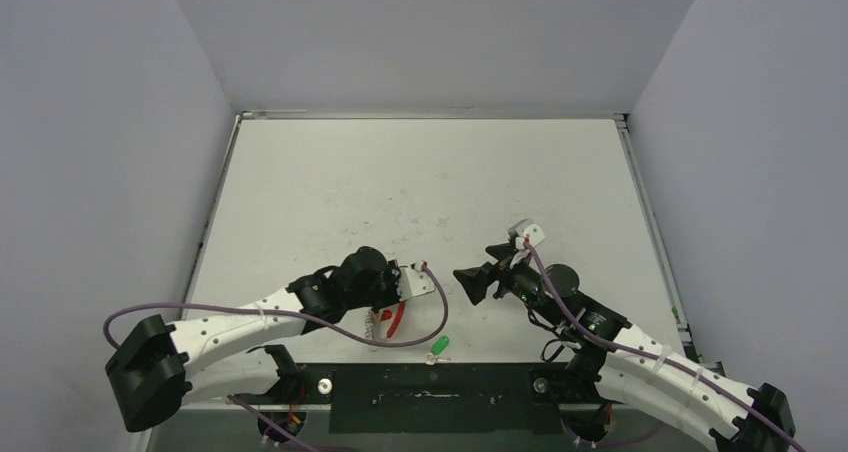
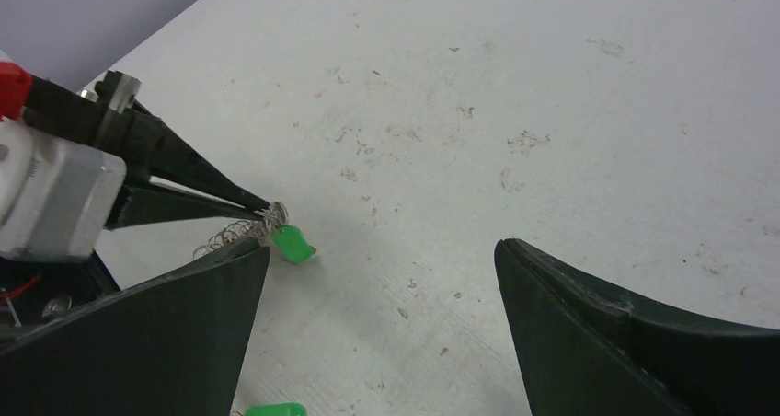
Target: Put the keys on the keyring
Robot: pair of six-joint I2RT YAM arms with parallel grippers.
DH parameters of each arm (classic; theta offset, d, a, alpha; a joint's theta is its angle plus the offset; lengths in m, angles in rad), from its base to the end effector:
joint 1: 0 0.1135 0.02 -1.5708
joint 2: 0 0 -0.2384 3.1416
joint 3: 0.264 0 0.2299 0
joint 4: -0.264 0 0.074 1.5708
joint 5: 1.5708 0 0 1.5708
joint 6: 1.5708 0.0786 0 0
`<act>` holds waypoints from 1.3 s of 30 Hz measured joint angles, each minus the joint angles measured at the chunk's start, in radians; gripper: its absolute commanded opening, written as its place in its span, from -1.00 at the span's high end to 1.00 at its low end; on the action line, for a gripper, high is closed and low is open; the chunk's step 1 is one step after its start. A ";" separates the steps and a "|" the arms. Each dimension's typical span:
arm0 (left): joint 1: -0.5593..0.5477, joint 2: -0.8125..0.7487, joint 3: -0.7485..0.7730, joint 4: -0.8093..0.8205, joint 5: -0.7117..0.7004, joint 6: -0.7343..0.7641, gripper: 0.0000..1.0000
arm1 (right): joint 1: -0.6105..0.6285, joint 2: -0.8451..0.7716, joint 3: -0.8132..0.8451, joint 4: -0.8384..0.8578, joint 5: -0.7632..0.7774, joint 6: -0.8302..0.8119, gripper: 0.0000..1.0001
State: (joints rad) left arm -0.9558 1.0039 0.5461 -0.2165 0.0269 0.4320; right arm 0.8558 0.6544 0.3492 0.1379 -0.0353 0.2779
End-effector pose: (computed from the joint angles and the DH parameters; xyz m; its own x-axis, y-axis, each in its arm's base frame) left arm 0.1349 -0.1946 0.1751 0.0198 0.6974 -0.7164 0.9033 0.2947 0.3118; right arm 0.1362 0.1611 0.2237 -0.3183 0.0516 -0.9466 -0.7177 0.6393 0.2762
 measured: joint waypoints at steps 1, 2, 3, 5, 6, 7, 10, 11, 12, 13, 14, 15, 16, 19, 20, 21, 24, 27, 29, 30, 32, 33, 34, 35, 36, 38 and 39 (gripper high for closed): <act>0.000 0.048 0.010 0.029 0.005 0.003 0.77 | 0.000 -0.010 0.000 -0.005 0.011 0.013 -1.00; 0.000 0.091 0.024 0.059 0.008 0.006 0.56 | 0.000 -0.019 0.000 -0.013 0.023 0.026 -1.00; 0.000 0.129 0.040 0.084 0.009 0.007 0.33 | -0.003 -0.026 0.000 -0.024 0.034 0.040 -1.00; 0.000 0.196 0.079 0.141 0.004 0.005 -0.05 | -0.006 -0.031 0.000 -0.050 0.058 0.066 -1.00; 0.000 0.222 0.098 0.173 -0.006 -0.006 -0.21 | -0.006 -0.031 0.000 -0.064 0.068 0.078 -1.00; 0.000 0.235 0.109 0.195 -0.016 -0.008 -0.41 | -0.006 -0.030 0.000 -0.077 0.077 0.087 -1.00; 0.000 0.247 0.122 0.279 -0.088 -0.063 -0.85 | -0.009 -0.027 0.000 -0.117 0.091 0.119 -1.00; 0.000 0.246 0.122 0.298 -0.119 -0.089 -0.92 | -0.011 -0.020 0.000 -0.122 0.091 0.128 -1.00; 0.001 0.243 0.121 0.311 -0.143 -0.111 -0.94 | -0.011 -0.011 0.000 -0.125 0.092 0.135 -1.00; 0.001 0.235 0.114 0.329 -0.174 -0.140 -0.94 | -0.011 -0.002 0.000 -0.128 0.091 0.141 -1.00; 0.001 0.217 0.098 0.342 -0.208 -0.173 -0.94 | -0.012 0.015 0.000 -0.129 0.091 0.148 -1.00; 0.001 0.196 0.083 0.347 -0.232 -0.200 -0.94 | -0.012 0.035 0.000 -0.128 0.090 0.155 -1.00; 0.002 0.169 0.063 0.349 -0.256 -0.232 -0.94 | -0.012 0.063 0.001 -0.128 0.087 0.160 -1.00; 0.007 0.077 -0.004 0.346 -0.307 -0.339 -0.94 | -0.012 0.143 0.006 -0.127 0.071 0.170 -1.00; 0.008 0.052 -0.022 0.340 -0.317 -0.372 -0.94 | -0.013 0.171 0.010 -0.126 0.063 0.172 -1.00; 0.010 0.023 -0.041 0.331 -0.330 -0.416 -0.93 | -0.013 0.198 0.014 -0.125 0.052 0.174 -1.00; 0.016 -0.050 -0.076 0.257 -0.363 -0.555 -0.90 | -0.018 0.282 0.048 -0.121 0.020 0.173 -0.99; 0.024 -0.090 -0.079 0.159 -0.389 -0.698 -0.86 | -0.020 0.381 0.107 -0.110 -0.014 0.165 -0.88; 0.031 -0.101 -0.079 0.093 -0.396 -0.800 -0.82 | -0.024 0.441 0.150 -0.103 -0.036 0.160 -0.77; 0.037 -0.102 -0.079 0.060 -0.396 -0.849 -0.81 | -0.024 0.473 0.173 -0.098 -0.050 0.160 -0.70; 0.048 -0.095 -0.079 0.001 -0.393 -0.937 -0.78 | -0.025 0.528 0.214 -0.085 -0.077 0.159 -0.53; 0.055 -0.089 -0.079 -0.024 -0.386 -0.980 -0.76 | -0.025 0.554 0.233 -0.080 -0.089 0.160 -0.45; 0.062 -0.080 -0.079 -0.041 -0.380 -1.009 -0.73 | -0.026 0.576 0.249 -0.076 -0.102 0.161 -0.36; 0.075 -0.066 -0.079 -0.062 -0.364 -1.053 -0.71 | -0.026 0.605 0.270 -0.074 -0.117 0.163 -0.29; 0.085 -0.053 -0.079 -0.074 -0.350 -1.080 -0.71 | -0.026 0.618 0.277 -0.073 -0.123 0.164 -0.25; 0.123 -0.021 -0.078 -0.099 -0.307 -1.135 -0.67 | -0.026 0.658 0.307 -0.077 -0.144 0.164 -0.19; 0.145 -0.006 -0.077 -0.108 -0.285 -1.159 -0.64 | -0.026 0.679 0.324 -0.080 -0.153 0.163 -0.14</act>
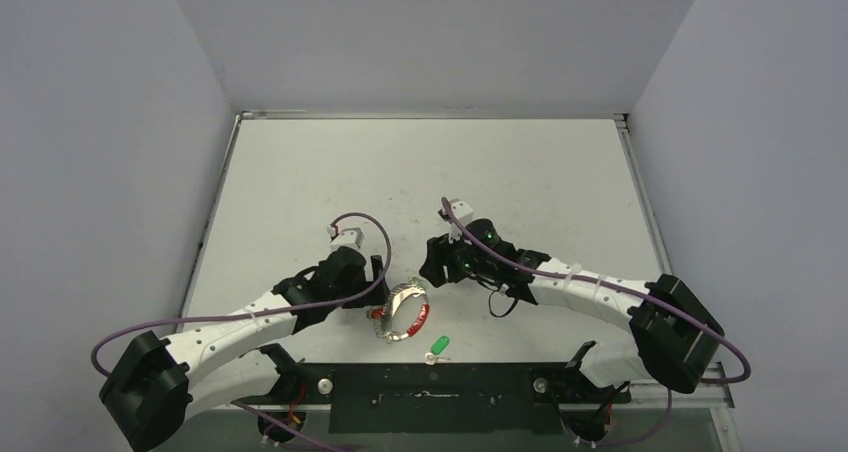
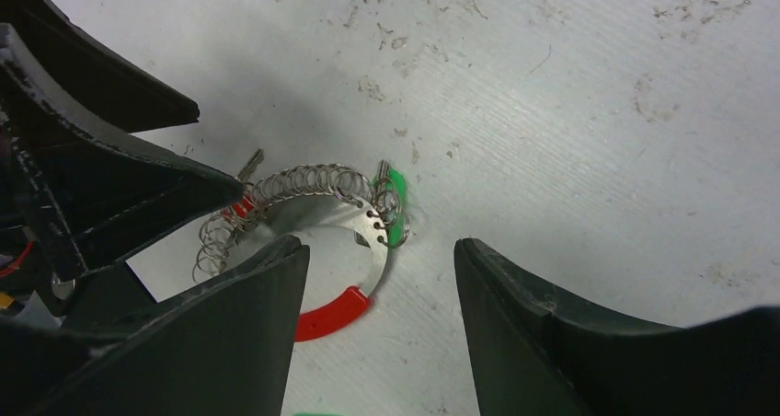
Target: Put the keys on the keyring
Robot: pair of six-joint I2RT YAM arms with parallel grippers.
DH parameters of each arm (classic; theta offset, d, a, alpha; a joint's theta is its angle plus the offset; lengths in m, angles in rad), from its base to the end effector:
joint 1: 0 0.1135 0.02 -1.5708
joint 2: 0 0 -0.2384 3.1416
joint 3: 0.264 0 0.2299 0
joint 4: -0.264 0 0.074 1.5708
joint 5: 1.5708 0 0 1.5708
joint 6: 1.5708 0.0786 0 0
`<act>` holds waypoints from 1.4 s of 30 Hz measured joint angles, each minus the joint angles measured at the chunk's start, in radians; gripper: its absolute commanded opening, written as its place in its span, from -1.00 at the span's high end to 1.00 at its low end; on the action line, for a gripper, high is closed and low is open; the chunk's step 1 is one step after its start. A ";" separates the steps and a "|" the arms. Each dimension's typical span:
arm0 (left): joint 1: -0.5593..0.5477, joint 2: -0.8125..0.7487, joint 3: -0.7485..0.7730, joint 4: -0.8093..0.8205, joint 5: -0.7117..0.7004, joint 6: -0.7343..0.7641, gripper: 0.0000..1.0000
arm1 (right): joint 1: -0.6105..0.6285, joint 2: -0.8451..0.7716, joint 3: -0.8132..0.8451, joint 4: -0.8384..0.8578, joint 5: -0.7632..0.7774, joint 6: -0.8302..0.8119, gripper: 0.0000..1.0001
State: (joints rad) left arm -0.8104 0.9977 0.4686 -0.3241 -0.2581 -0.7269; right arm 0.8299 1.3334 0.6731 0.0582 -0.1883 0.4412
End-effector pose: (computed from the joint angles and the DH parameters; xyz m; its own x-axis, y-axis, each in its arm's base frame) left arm 0.1601 -0.1392 0.1406 -0.7767 -0.1158 -0.6192 0.0920 0.9516 -0.2933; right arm 0.1921 0.2318 0.1708 -0.6997 -0.1434 -0.7000 -0.5863 0.6751 0.4478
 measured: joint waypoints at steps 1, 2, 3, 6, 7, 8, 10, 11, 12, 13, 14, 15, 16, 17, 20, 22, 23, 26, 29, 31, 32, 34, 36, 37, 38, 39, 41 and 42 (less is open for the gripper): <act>0.025 0.014 0.000 -0.005 0.024 -0.023 -0.63 | 0.000 0.021 0.016 -0.003 -0.008 -0.003 -0.12; 0.049 0.025 0.000 -0.009 0.049 -0.044 -0.63 | 0.001 0.039 0.033 -0.010 -0.015 -0.008 -0.09; 0.074 0.033 0.000 -0.011 0.073 -0.063 -0.62 | 0.002 0.054 0.046 -0.016 -0.019 -0.012 -0.05; 0.146 0.039 0.000 -0.012 0.150 -0.114 -0.58 | 0.012 0.105 0.103 -0.064 -0.026 -0.047 0.01; 0.166 0.039 0.000 -0.010 0.169 -0.127 -0.56 | 0.016 0.121 0.124 -0.084 -0.025 -0.063 0.02; 0.189 0.039 -0.002 -0.005 0.193 -0.138 -0.55 | 0.024 0.136 0.145 -0.103 -0.021 -0.079 0.02; 0.238 0.034 -0.018 0.015 0.244 -0.163 -0.50 | 0.045 0.161 0.179 -0.138 -0.005 -0.111 0.03; 0.254 0.030 -0.029 0.023 0.263 -0.173 -0.47 | 0.058 0.172 0.195 -0.153 0.004 -0.127 0.04; 0.273 0.022 -0.043 0.033 0.284 -0.184 -0.43 | 0.071 0.185 0.210 -0.168 0.010 -0.144 0.07; 0.288 0.012 -0.058 0.040 0.303 -0.195 -0.41 | 0.082 0.198 0.224 -0.180 0.018 -0.157 0.09; 0.299 0.001 -0.072 0.044 0.319 -0.206 -0.37 | 0.090 0.210 0.235 -0.192 0.022 -0.169 0.10; 0.307 -0.009 -0.083 0.048 0.332 -0.214 -0.35 | 0.097 0.223 0.245 -0.200 0.024 -0.176 0.10; 0.311 -0.018 -0.090 0.051 0.343 -0.221 -0.33 | 0.101 0.233 0.250 -0.203 0.024 -0.179 0.11; 0.315 -0.028 -0.097 0.053 0.352 -0.230 -0.30 | 0.102 0.244 0.255 -0.209 0.024 -0.180 0.12; 0.316 -0.040 -0.101 0.054 0.371 -0.242 -0.26 | 0.084 0.275 0.257 -0.216 0.023 -0.172 0.16; 0.316 -0.038 -0.101 0.051 0.381 -0.242 -0.24 | 0.065 0.292 0.257 -0.225 0.022 -0.164 0.18; 0.316 -0.032 -0.101 0.050 0.389 -0.239 -0.24 | 0.059 0.297 0.257 -0.228 0.021 -0.161 0.19; 0.311 0.000 -0.101 0.036 0.407 -0.229 -0.20 | 0.040 0.302 0.256 -0.231 0.006 -0.145 0.28; 0.288 0.024 -0.101 0.040 0.412 -0.225 0.01 | 0.029 0.307 0.251 -0.218 -0.023 -0.129 0.39; 0.262 0.042 -0.098 0.047 0.412 -0.217 0.15 | 0.027 0.320 0.242 -0.204 -0.043 -0.115 0.49; 0.250 0.055 -0.097 0.052 0.412 -0.211 0.26 | 0.026 0.329 0.236 -0.199 -0.053 -0.109 0.52; 0.233 0.084 -0.089 0.065 0.413 -0.203 0.40 | 0.021 0.346 0.221 -0.189 -0.075 -0.098 0.61; 0.227 0.118 -0.076 0.075 0.414 -0.192 0.59 | 0.020 0.362 0.209 -0.186 -0.097 -0.089 0.71; 0.225 0.137 -0.068 0.077 0.414 -0.183 0.68 | 0.020 0.366 0.206 -0.183 -0.110 -0.085 0.78; 0.224 0.159 -0.057 0.081 0.413 -0.174 0.72 | 0.019 0.365 0.205 -0.180 -0.117 -0.083 0.86; 0.223 0.175 -0.048 0.082 0.412 -0.166 0.77 | 0.019 0.365 0.205 -0.175 -0.121 -0.081 0.93; 0.223 0.214 -0.020 0.078 0.406 -0.138 0.91 | 0.014 0.364 0.204 -0.168 -0.132 -0.078 1.00; 0.222 0.232 -0.005 0.072 0.399 -0.121 0.99 | 0.012 0.362 0.201 -0.166 -0.135 -0.077 1.00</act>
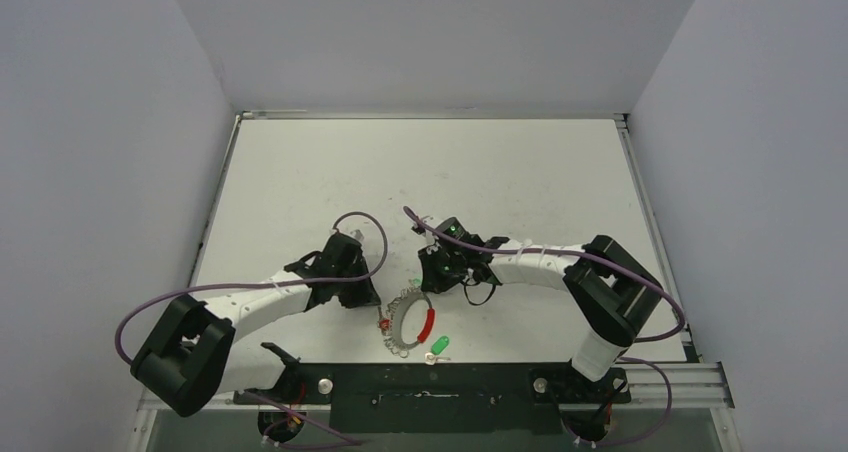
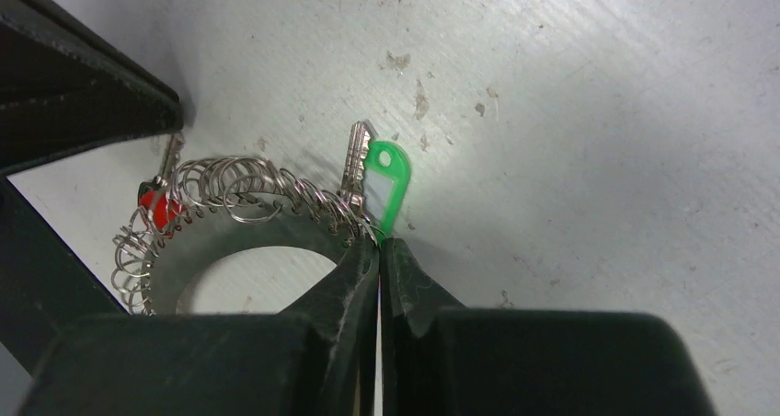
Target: Put the keys on the keyring
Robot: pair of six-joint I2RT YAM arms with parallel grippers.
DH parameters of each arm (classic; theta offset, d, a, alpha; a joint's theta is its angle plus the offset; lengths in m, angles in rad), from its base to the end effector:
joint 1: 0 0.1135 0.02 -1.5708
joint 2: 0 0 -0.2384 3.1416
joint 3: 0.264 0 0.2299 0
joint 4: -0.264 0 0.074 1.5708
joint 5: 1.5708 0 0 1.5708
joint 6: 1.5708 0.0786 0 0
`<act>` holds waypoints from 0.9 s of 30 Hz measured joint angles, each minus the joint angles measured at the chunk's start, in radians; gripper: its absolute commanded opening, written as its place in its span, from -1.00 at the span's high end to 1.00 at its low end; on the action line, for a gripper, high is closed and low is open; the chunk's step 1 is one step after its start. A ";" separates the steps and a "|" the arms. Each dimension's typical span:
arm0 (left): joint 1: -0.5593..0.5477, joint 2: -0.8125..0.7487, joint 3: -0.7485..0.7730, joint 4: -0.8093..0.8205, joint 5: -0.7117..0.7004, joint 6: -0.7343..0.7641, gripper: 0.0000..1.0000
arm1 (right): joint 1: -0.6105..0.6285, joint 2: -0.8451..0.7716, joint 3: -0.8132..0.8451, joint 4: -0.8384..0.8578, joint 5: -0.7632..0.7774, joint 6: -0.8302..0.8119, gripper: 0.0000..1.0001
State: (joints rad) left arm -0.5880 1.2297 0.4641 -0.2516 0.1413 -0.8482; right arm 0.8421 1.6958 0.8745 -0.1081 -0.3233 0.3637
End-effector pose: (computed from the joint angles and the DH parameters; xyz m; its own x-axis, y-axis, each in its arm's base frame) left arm 0.1783 -0.1322 0.0985 -0.9262 -0.2750 -0.2578 -0.1270 0.8715 -0.4736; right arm 0.2036 0.2656 0.1094 -0.7953 -0.3845 -0.4686 -0.5896 0.6702 0.4507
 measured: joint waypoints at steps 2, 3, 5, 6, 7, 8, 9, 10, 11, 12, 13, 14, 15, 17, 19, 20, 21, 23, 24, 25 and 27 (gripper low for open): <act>0.000 0.033 0.031 -0.012 -0.017 0.038 1.00 | -0.005 -0.007 -0.011 -0.001 -0.007 0.000 1.00; 0.000 0.047 0.046 -0.018 -0.026 0.059 1.00 | -0.006 -0.013 -0.018 -0.001 -0.008 0.000 1.00; 0.000 0.077 0.080 -0.029 -0.045 0.105 1.00 | -0.011 -0.035 -0.039 -0.005 -0.010 0.000 1.00; 0.000 0.093 0.097 -0.034 -0.054 0.127 1.00 | -0.011 -0.053 -0.055 -0.008 -0.011 0.002 1.00; 0.000 0.109 0.115 -0.038 -0.061 0.149 1.00 | -0.011 -0.069 -0.069 -0.013 -0.012 0.006 1.00; 0.000 0.126 0.134 -0.041 -0.067 0.170 1.00 | -0.011 -0.087 -0.084 -0.018 -0.012 0.012 1.00; 0.000 0.140 0.151 -0.042 -0.072 0.187 1.00 | -0.011 -0.103 -0.097 -0.022 -0.011 0.016 1.00; 0.000 0.162 0.177 -0.047 -0.076 0.209 1.00 | -0.011 -0.124 -0.116 -0.024 -0.006 0.023 1.00; 0.000 0.183 0.202 -0.050 -0.079 0.229 1.00 | -0.013 -0.147 -0.136 -0.026 -0.001 0.033 1.00; 0.000 0.205 0.229 -0.052 -0.080 0.247 1.00 | -0.015 -0.171 -0.156 -0.029 0.005 0.044 1.00; 0.000 0.223 0.253 -0.052 -0.080 0.263 1.00 | -0.018 -0.193 -0.174 -0.030 0.011 0.055 1.00; -0.001 0.241 0.281 -0.052 -0.079 0.284 0.96 | -0.022 -0.210 -0.187 -0.031 0.019 0.063 1.00; -0.001 0.245 0.290 -0.051 -0.079 0.290 0.89 | -0.031 -0.230 -0.202 -0.031 0.027 0.074 1.00; -0.003 0.246 0.306 -0.051 -0.077 0.311 0.75 | -0.059 -0.254 -0.218 -0.031 0.042 0.093 1.00; -0.007 0.238 0.306 -0.051 -0.077 0.320 0.63 | -0.102 -0.259 -0.219 -0.020 0.045 0.111 1.00; -0.009 0.231 0.303 -0.053 -0.078 0.323 0.58 | -0.130 -0.259 -0.219 -0.010 0.045 0.121 1.00; -0.012 0.216 0.296 -0.051 -0.078 0.326 0.51 | -0.160 -0.259 -0.219 0.002 0.044 0.131 1.00; -0.016 0.163 0.269 -0.050 -0.080 0.326 0.40 | -0.225 -0.257 -0.219 0.029 0.037 0.158 1.00; -0.019 0.129 0.252 -0.050 -0.081 0.325 0.35 | -0.259 -0.254 -0.219 0.049 0.028 0.175 1.00; -0.021 0.094 0.236 -0.050 -0.082 0.319 0.31 | -0.296 -0.247 -0.219 0.075 0.019 0.196 1.00; -0.030 0.027 0.206 -0.042 -0.084 0.310 0.25 | -0.368 -0.234 -0.238 0.148 -0.003 0.247 1.00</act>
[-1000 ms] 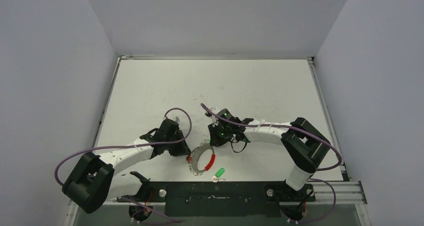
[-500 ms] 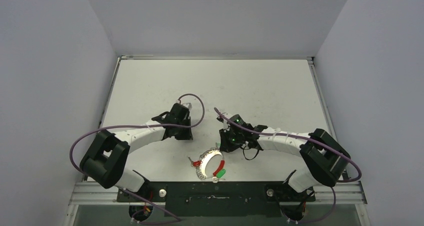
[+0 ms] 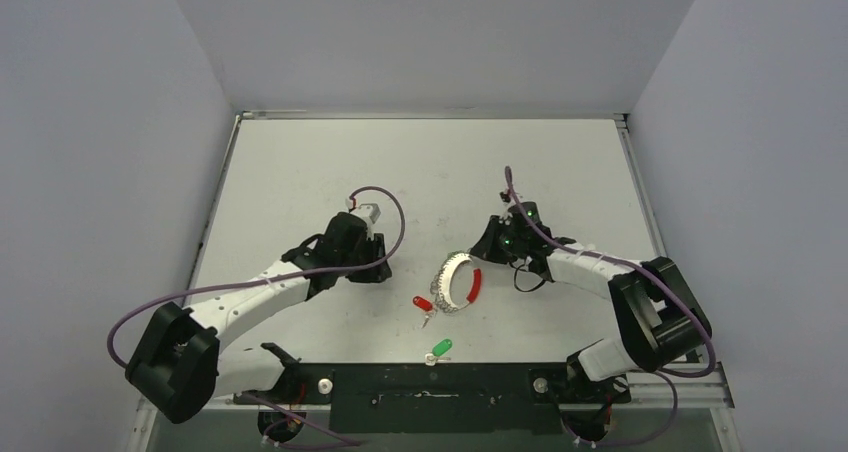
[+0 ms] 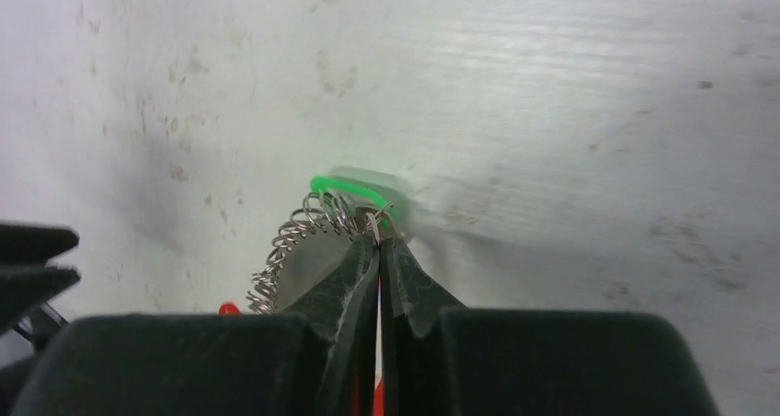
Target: Put the keys on the keyring
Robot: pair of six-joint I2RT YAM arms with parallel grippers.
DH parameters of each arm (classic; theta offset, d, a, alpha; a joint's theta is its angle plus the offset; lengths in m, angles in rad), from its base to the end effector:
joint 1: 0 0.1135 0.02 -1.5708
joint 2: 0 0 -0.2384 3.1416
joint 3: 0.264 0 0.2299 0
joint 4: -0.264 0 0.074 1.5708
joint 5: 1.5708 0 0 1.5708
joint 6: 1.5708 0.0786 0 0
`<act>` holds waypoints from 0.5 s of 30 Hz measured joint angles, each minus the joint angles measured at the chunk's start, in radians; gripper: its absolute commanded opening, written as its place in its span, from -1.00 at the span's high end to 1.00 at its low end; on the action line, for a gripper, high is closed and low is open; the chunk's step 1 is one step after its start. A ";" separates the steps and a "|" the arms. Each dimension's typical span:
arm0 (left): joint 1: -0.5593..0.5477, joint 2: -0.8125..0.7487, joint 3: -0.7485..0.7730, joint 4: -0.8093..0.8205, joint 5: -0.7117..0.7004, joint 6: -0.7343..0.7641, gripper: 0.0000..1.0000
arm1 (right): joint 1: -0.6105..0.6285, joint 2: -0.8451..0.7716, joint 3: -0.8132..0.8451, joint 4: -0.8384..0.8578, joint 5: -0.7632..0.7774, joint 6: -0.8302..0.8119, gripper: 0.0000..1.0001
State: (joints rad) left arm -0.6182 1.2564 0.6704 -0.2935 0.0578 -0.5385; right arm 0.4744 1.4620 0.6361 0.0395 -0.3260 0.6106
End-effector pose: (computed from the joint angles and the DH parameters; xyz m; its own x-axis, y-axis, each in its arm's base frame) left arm 0.2105 -0.1553 0.1500 -0.8511 -0.0230 -0.5245 0.2005 0.9091 -0.3652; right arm 0.2496 0.1565 0.1229 -0.8794 0.1590 -0.4488 -0.1584 0.7912 0.5907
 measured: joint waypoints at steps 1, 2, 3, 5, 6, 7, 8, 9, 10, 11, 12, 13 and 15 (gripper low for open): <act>-0.006 -0.029 -0.014 0.008 0.000 -0.004 0.24 | -0.029 0.005 -0.018 0.035 -0.010 0.027 1.00; -0.014 -0.053 -0.028 0.016 0.000 -0.009 0.21 | -0.058 0.009 -0.041 0.067 -0.017 0.053 0.93; -0.023 -0.069 -0.040 0.023 0.000 -0.015 0.20 | -0.077 0.009 -0.063 0.090 -0.024 0.074 0.75; -0.052 -0.089 -0.064 0.044 -0.001 -0.031 0.18 | -0.096 0.009 -0.115 0.129 -0.043 0.114 0.24; -0.071 -0.089 -0.074 0.057 -0.002 -0.037 0.18 | -0.097 0.009 -0.140 0.141 -0.056 0.126 0.05; -0.093 -0.087 -0.082 0.066 -0.003 -0.043 0.18 | -0.096 0.005 -0.161 0.160 -0.084 0.143 -0.09; -0.114 -0.083 -0.086 0.071 -0.005 -0.048 0.18 | -0.095 -0.018 -0.167 0.171 -0.097 0.137 -0.16; -0.143 -0.074 -0.090 0.080 -0.009 -0.054 0.17 | -0.093 -0.034 -0.169 0.166 -0.099 0.136 -0.19; -0.160 -0.064 -0.091 0.089 -0.012 -0.058 0.18 | -0.092 -0.051 -0.172 0.155 -0.099 0.124 -0.21; -0.183 -0.050 -0.092 0.106 -0.015 -0.063 0.18 | -0.093 -0.075 -0.175 0.130 -0.093 0.112 -0.21; -0.205 -0.033 -0.092 0.125 -0.020 -0.069 0.22 | -0.094 -0.104 -0.182 0.101 -0.083 0.098 -0.20; -0.224 -0.014 -0.092 0.146 -0.024 -0.077 0.27 | -0.094 -0.129 -0.187 0.079 -0.077 0.085 -0.16; -0.256 0.029 -0.092 0.194 -0.028 -0.088 0.38 | -0.095 -0.166 -0.194 0.046 -0.067 0.068 -0.06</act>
State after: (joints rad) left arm -0.8738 1.2850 0.5781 -0.0998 0.0296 -0.6266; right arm 0.3798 1.2964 0.4423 0.0853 -0.3927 0.6785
